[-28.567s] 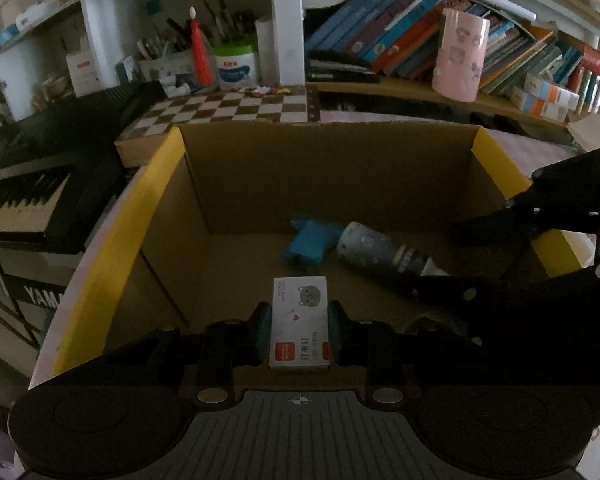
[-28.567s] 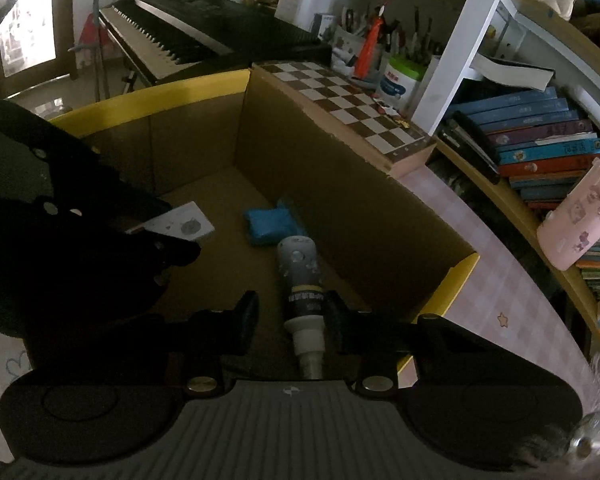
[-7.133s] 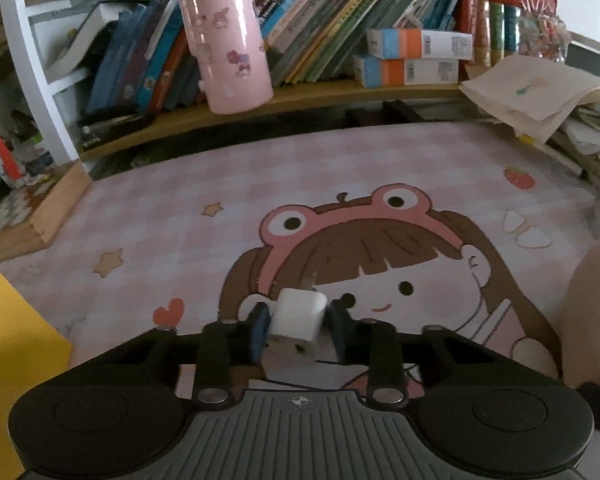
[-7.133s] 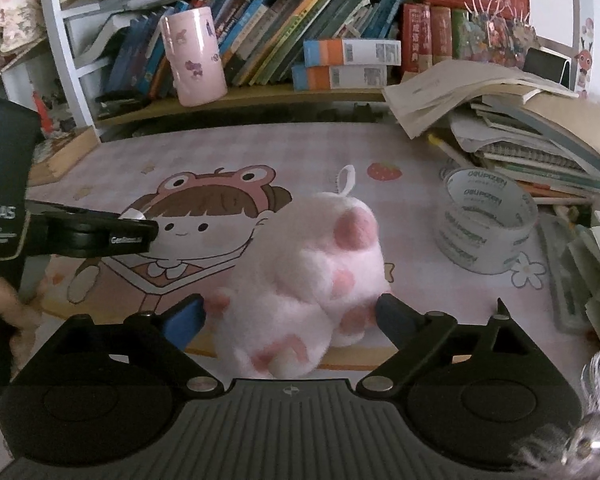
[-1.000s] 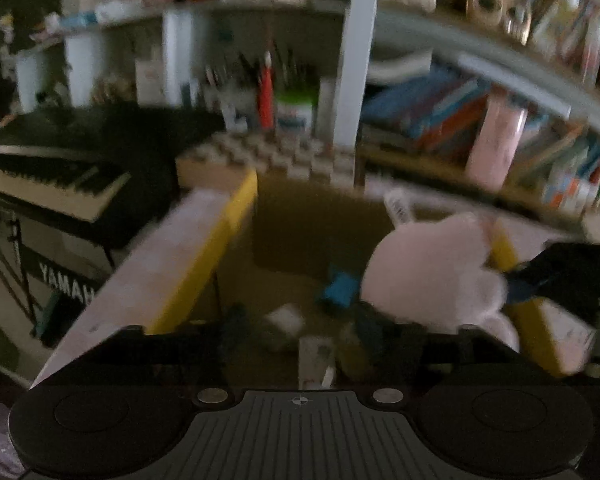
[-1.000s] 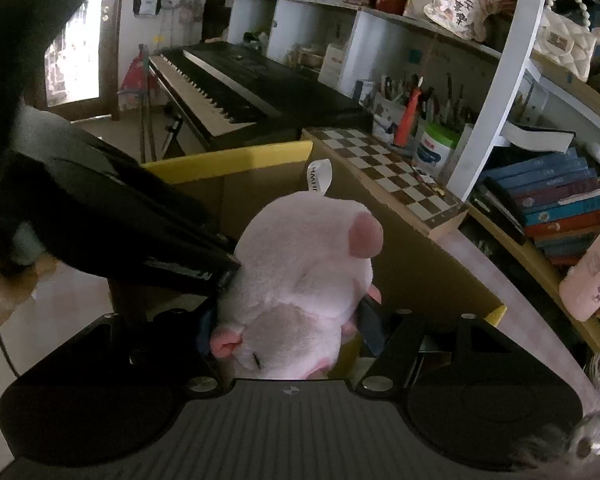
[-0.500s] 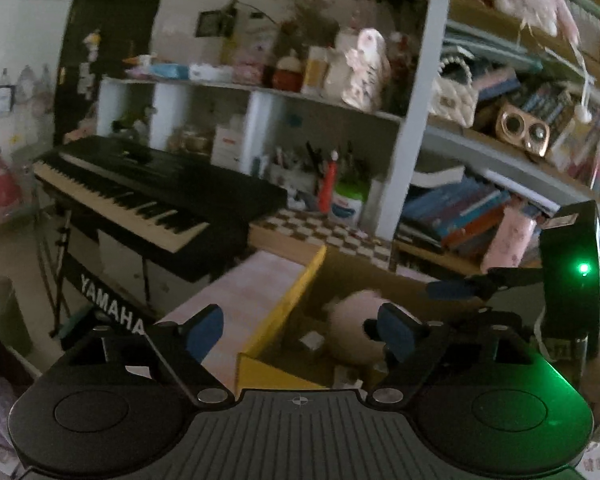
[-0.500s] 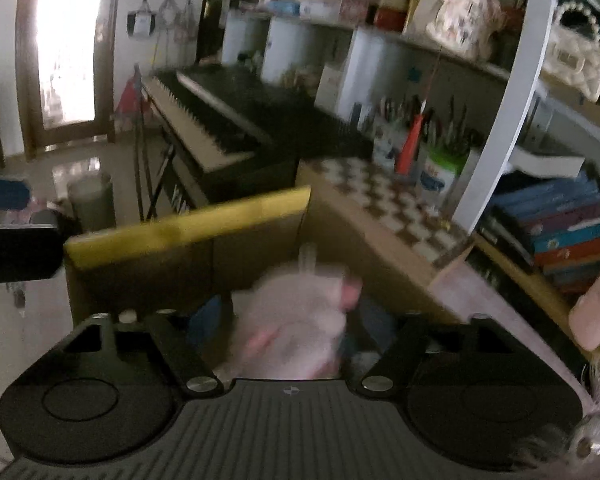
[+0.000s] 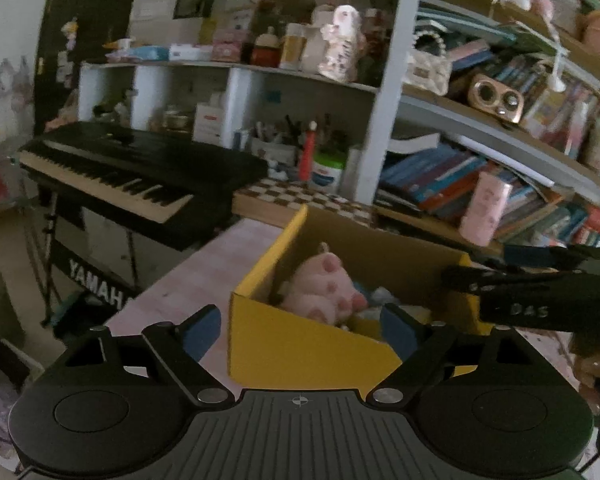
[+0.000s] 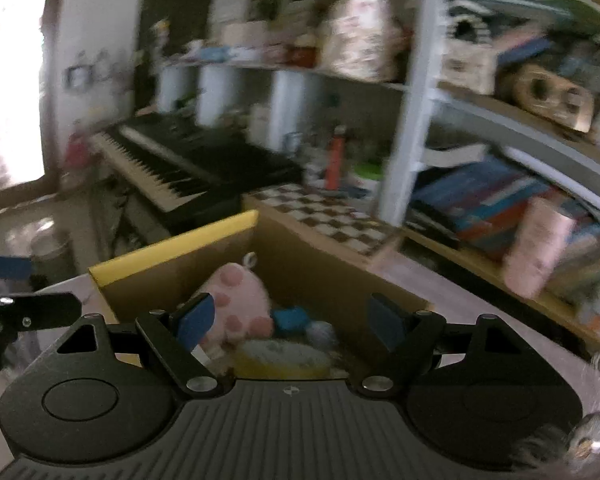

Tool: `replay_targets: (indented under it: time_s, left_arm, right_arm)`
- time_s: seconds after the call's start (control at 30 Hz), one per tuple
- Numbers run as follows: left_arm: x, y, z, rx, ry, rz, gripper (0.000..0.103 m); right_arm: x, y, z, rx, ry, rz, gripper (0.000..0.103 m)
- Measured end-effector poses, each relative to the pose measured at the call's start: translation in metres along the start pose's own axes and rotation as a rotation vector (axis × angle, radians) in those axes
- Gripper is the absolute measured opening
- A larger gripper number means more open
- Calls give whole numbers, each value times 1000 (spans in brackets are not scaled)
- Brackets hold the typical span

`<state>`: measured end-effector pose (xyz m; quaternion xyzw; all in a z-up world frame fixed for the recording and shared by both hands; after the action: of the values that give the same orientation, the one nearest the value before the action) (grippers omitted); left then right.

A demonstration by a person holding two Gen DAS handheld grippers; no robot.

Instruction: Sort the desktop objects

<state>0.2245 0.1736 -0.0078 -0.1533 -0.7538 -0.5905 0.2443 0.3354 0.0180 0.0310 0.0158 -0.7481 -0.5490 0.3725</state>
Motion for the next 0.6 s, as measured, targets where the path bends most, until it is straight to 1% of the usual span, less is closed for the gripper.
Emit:
replay_targets:
  time_s: [0.13, 0.27, 0.37, 0.5, 0.6]
  left_arm:
    - [11, -9, -9, -36, -50, -2, 94]
    - [27, -20, -14, -72, -82, -6, 97]
    - [41, -29, -16, -95, -94, -5, 98]
    - [59, -44, -17, -123, -83, -18, 98]
    - [72, -59, -17, -153, -102, -18, 99]
  right_arm:
    - [36, -18, -13, -111, -118, -36, 82]
    - [75, -42, -18, -207, -228, -59, 82]
    - [102, -62, -14, -260, -290, -64, 82]
    - [133, -89, -1, -317, -343, -54, 82]
    - [152, -110, 12, -345, -379, -41, 82]
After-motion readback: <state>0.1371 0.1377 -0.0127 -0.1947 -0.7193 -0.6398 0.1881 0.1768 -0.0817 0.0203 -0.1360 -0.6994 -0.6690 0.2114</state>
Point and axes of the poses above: each gripper's, at about its wrist camera, not at the fingertips, and x roughly against the way its jaws point, z to its left, y to its top, the point moved 6 cm from there along -x, roughly the way its jaws point, and after that the axes turned 5 degrees about z, right-handed, at the moved point
